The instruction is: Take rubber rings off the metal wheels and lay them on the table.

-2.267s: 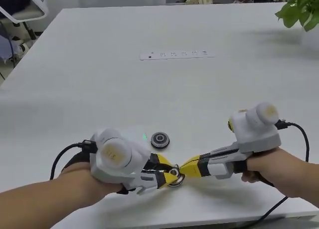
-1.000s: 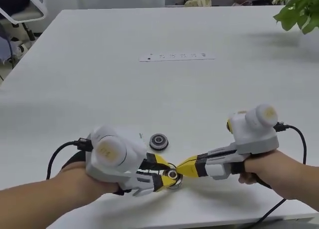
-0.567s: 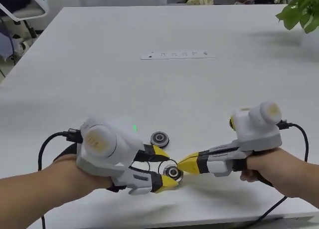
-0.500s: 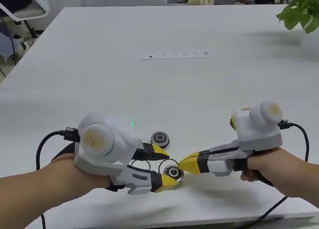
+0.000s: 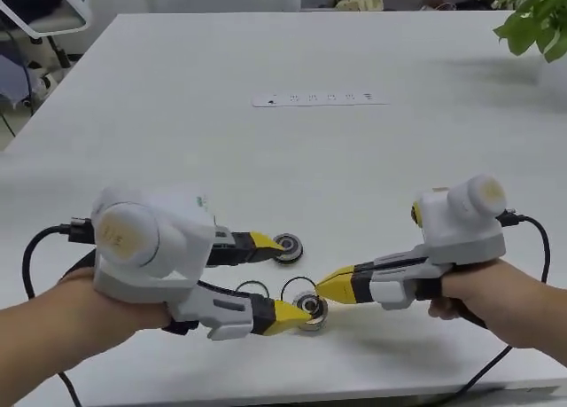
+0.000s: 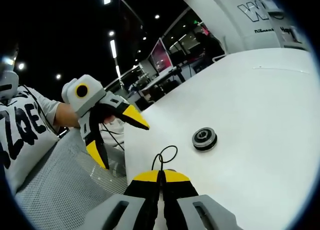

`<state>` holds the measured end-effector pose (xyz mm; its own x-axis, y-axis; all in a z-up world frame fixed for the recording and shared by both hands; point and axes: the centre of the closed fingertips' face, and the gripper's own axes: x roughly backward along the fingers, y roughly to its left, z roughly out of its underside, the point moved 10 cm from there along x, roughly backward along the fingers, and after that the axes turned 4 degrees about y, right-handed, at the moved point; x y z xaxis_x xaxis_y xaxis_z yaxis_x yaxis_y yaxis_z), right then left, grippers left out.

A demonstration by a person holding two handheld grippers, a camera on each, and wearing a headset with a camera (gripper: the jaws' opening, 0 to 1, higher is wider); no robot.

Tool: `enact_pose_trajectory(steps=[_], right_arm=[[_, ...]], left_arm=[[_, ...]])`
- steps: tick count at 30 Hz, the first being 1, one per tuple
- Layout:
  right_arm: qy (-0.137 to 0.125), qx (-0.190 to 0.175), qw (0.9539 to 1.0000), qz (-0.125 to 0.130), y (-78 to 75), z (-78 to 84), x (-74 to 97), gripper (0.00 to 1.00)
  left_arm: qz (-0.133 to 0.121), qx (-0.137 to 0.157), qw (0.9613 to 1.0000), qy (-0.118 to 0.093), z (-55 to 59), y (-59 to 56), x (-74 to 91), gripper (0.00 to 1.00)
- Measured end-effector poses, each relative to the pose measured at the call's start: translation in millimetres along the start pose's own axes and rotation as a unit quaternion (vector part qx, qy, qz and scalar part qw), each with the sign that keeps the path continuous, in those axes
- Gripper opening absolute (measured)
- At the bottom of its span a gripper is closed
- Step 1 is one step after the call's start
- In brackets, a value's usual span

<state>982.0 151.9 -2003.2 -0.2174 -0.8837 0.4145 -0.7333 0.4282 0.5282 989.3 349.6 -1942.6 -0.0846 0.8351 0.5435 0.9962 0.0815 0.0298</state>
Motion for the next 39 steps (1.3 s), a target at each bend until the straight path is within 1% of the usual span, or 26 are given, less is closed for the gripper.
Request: enact_pose_trajectory(steps=[5, 9, 19, 25, 33, 35, 39], right_arm=[[-0.003, 0.003, 1.0, -0.001, 1.6, -3.2, 1.3, 0.0], [-0.004, 0.003, 1.0, -0.001, 2.4, -5.2, 1.9, 0.0], [-0.007, 0.011, 0.9999, -0.003, 7.0, -13.3, 1.5, 0.0], [-0.008, 0.015, 0.9998, -0.004, 6.5, -17.9, 0.7, 0.0], [-0.011, 0.018, 0.9997, -0.014, 16.5, -27.8, -8.5, 0.0], [-0.011, 0.018, 0.9996, -0.017, 17.9, -30.0, -11.0, 0.0], [-0.011, 0.021, 0.9995, -0.021, 20.7, -33.9, -17.2, 0.0]], left_arm=[[-0.009, 0.007, 0.9999, -0.008, 1.2, 1.0, 8.9, 0.49], [-0.025, 0.014, 0.9995, -0.013, 3.7, 3.3, 17.5, 0.53], [-0.052, 0.029, 0.998, -0.021, 8.7, 5.1, 36.2, 0.6], [-0.067, 0.037, 0.9967, -0.025, 13.3, 5.5, 45.6, 0.63], [-0.079, 0.041, 0.9956, -0.028, 18.8, 4.6, 54.1, 0.68], [-0.086, 0.039, 0.9952, -0.026, 20.0, 5.1, 55.9, 0.7], [-0.089, 0.044, 0.9946, -0.03, 21.9, 5.4, 59.7, 0.7]])
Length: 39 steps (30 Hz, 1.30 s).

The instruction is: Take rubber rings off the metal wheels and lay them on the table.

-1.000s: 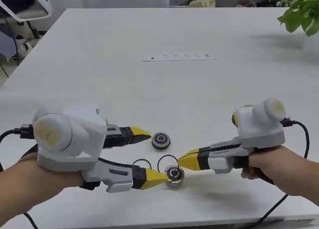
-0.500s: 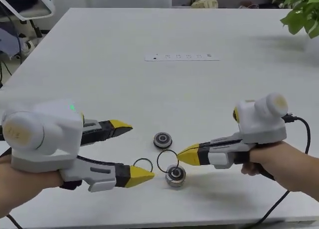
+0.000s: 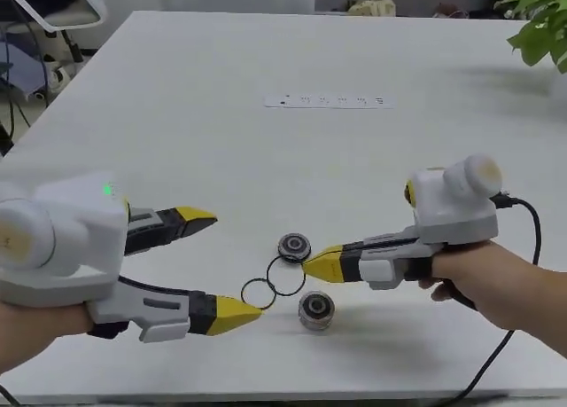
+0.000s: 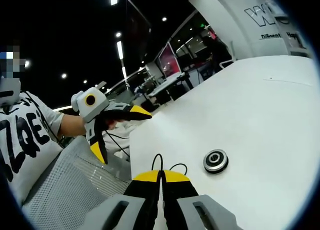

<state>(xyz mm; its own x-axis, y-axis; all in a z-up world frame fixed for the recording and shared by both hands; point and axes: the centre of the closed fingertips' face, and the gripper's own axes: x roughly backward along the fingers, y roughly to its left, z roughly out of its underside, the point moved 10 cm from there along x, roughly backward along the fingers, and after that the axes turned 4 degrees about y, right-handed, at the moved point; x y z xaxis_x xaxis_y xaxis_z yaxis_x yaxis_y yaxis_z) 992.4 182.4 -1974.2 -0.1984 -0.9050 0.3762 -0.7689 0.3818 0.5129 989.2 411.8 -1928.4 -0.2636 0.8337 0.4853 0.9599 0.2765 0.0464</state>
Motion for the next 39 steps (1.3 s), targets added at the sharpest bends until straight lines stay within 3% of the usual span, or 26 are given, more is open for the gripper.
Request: enact_pose_trajectory(steps=[10, 22, 39], right_arm=[[0.014, -0.001, 0.9999, -0.009, -4.3, -1.7, -16.5, 0.0], [0.03, -0.015, 0.9994, -0.007, -11.4, 2.9, -31.0, 0.0], [0.052, -0.045, 0.9975, 0.018, -28.6, 9.9, -42.7, 0.0]], left_arm=[[-0.023, 0.003, 0.9997, -0.005, 5.2, 3.0, 9.0, 0.77], [-0.033, 0.016, 0.9993, -0.002, 13.0, 6.2, 16.7, 0.78], [-0.036, 0.024, 0.999, 0.006, 19.9, 5.6, 19.8, 0.82]])
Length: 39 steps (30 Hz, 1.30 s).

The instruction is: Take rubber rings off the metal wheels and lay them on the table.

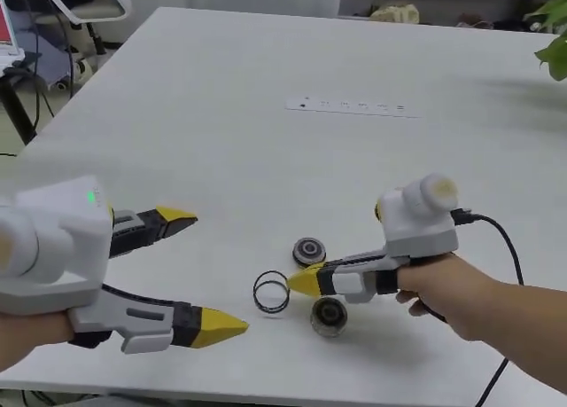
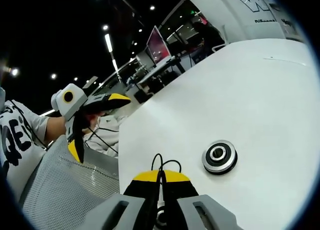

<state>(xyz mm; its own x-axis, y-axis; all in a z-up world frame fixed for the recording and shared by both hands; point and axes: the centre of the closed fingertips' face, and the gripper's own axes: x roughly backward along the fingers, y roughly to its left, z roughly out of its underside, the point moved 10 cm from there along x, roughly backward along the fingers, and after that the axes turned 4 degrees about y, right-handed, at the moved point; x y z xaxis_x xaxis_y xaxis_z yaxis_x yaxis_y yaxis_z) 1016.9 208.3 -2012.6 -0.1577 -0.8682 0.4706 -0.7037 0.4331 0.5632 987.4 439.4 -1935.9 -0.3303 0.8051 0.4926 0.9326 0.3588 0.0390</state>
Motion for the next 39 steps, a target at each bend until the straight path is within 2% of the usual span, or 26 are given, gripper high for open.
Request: enact_pose_trajectory(steps=[9, 25, 39], right_arm=[[0.005, -0.009, 0.9999, 0.002, -3.0, 2.9, -3.7, 0.0], [0.009, -0.036, 0.999, 0.026, -12.2, 5.3, -7.0, 0.0], [0.008, -0.035, 0.9986, 0.04, -14.8, 6.3, -7.8, 0.0]], left_arm=[[-0.003, 0.005, 1.0, 0.005, 3.6, 0.5, 2.4, 0.82], [-0.003, 0.013, 0.9999, 0.01, 7.1, 1.6, 1.7, 0.8], [0.002, 0.018, 0.9997, 0.014, 8.1, 1.5, -2.6, 0.79]])
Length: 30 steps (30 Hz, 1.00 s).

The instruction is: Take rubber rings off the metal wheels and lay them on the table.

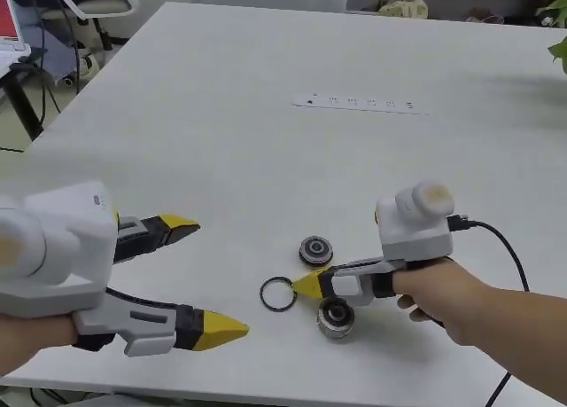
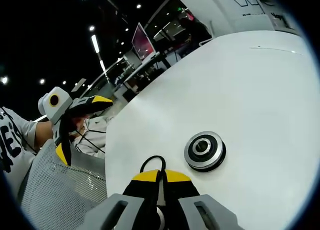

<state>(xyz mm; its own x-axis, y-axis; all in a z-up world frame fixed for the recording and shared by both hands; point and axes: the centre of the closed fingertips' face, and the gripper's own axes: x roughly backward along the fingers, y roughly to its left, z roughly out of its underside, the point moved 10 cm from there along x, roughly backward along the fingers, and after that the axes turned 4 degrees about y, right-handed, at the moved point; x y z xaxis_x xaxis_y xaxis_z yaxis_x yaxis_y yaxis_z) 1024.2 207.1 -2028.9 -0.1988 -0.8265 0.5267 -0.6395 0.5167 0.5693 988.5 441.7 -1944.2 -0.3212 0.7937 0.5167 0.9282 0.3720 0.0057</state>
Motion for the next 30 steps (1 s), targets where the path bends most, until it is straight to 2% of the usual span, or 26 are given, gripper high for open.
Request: enact_pose_trajectory(steps=[18, 27, 30], right_arm=[[-0.028, 0.008, 0.9995, -0.01, 10.6, -7.9, 12.6, 0.07], [-0.057, 0.019, 0.9981, -0.01, 20.2, -15.3, 26.6, 0.07], [-0.063, 0.021, 0.9978, -0.006, 17.0, -15.1, 31.9, 0.08]], left_arm=[[-0.001, 0.004, 1.0, -0.005, -2.9, 2.1, -0.1, 0.78], [0.002, 0.002, 1.0, -0.005, -7.7, 4.6, -0.6, 0.77], [0.001, 0.0, 1.0, -0.004, -9.5, 6.2, -1.3, 0.77]])
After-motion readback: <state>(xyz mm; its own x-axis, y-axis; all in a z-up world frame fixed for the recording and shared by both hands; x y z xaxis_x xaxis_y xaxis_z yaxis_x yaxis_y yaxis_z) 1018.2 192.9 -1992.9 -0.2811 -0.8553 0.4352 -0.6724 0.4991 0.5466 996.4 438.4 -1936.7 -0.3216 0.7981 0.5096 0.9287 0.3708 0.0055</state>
